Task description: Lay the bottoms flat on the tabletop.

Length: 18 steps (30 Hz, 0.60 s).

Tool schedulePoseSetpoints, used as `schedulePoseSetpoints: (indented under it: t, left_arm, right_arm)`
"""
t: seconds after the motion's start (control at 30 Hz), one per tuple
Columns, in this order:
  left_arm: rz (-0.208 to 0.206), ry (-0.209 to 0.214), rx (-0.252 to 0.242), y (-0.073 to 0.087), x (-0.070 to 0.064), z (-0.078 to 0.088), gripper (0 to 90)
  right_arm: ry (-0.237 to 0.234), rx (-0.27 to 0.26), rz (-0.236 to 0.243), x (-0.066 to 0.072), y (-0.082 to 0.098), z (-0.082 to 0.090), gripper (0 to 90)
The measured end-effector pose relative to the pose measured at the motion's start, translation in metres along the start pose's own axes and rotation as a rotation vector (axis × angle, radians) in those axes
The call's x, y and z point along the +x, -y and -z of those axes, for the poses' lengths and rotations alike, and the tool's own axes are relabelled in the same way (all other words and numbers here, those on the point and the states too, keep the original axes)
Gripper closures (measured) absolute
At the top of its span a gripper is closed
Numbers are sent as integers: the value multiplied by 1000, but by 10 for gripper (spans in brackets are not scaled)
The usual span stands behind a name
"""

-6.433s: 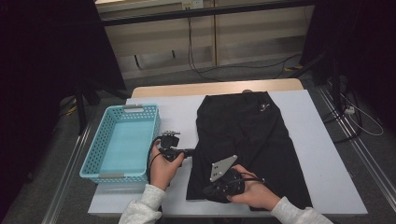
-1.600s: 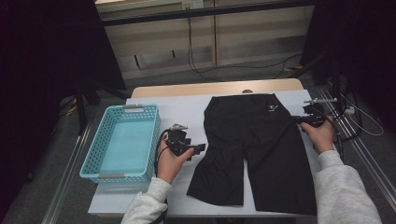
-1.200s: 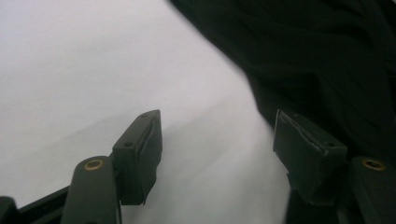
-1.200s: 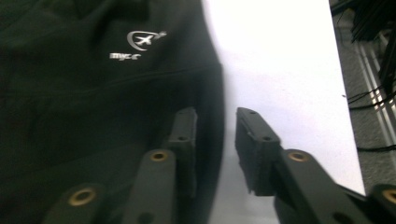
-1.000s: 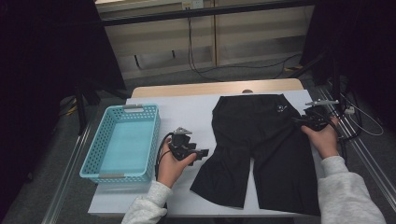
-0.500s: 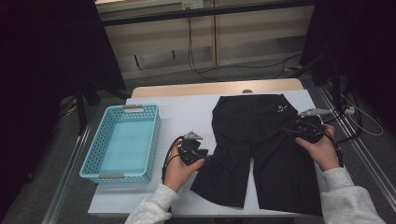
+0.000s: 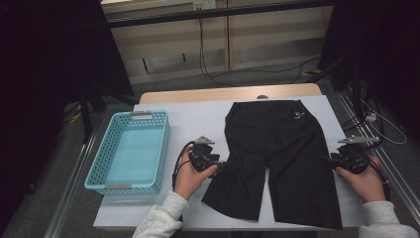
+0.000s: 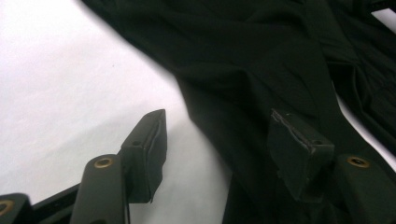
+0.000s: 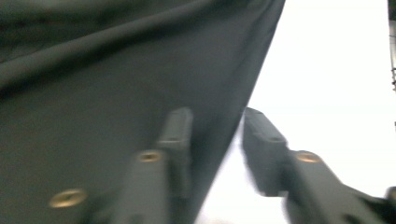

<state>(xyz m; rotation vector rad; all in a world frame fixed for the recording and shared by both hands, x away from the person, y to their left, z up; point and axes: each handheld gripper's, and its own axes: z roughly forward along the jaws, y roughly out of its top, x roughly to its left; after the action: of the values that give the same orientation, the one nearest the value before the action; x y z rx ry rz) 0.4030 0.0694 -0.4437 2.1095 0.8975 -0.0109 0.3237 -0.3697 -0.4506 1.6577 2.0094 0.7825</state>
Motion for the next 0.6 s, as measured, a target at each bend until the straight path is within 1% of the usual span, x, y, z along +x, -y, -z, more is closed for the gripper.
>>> schedulePoseSetpoints:
  t: [0.03, 0.07, 0.1, 0.13, 0.17, 0.23, 0.27, 0.33, 0.37, 0.4, 0.43, 0.47, 0.5, 0.53, 0.57, 0.6]
  left_arm:
    - [4, 2, 3, -1, 0, -1, 375]
    - [4, 5, 6, -1, 0, -1, 370]
    - [5, 7, 7, -2, 0, -2, 368]
    - [7, 6, 5, -2, 0, -2, 368]
    - [9, 5, 3, -3, 0, -2, 366]
    - [10, 6, 4, -3, 0, -2, 363]
    - [10, 8, 3, -3, 0, -1, 360]
    - [11, 10, 3, -3, 0, -2, 353]
    - [11, 12, 7, -3, 0, -2, 352]
    - [12, 12, 11, -2, 0, -3, 350]
    - [15, 14, 12, -1, -1, -4, 347]
    - [12, 15, 15, -1, -1, -5, 344]
    - [8, 17, 16, -1, -2, -5, 344]
    - [7, 19, 17, -1, -4, -6, 345]
    - [3, 21, 18, -1, -5, -6, 346]
    - [-3, 22, 16, -1, -6, -6, 352]
  right_arm:
    - [-10, 7, -9, 1, 1, 2, 752]
    - [-35, 14, -11, 2, 1, 3, 863]
    - [-73, 18, -8, 2, 2, 3, 890]
    - [-79, 21, -7, 3, 2, 3, 896]
    - [-71, 24, 1, 2, 1, 3, 898]
    - [-62, 22, -2, -4, 0, 4, 899]
    - [-41, 20, -10, -7, 1, 6, 899]
    - [-22, 13, -11, -17, 2, 6, 895]
    - [7, 9, -17, -20, 3, 7, 892]
    - [31, -2, -12, -22, 3, 7, 872]
    - [27, -21, -8, -24, 2, 8, 795]
    - [22, -37, -21, -23, 1, 9, 672]
    - [28, -46, -28, -22, 0, 10, 622]
    - [22, -46, -16, -19, -1, 11, 623]
    - [13, -55, -6, -16, -2, 11, 592]
    - [6, -63, -3, -12, -3, 11, 541]
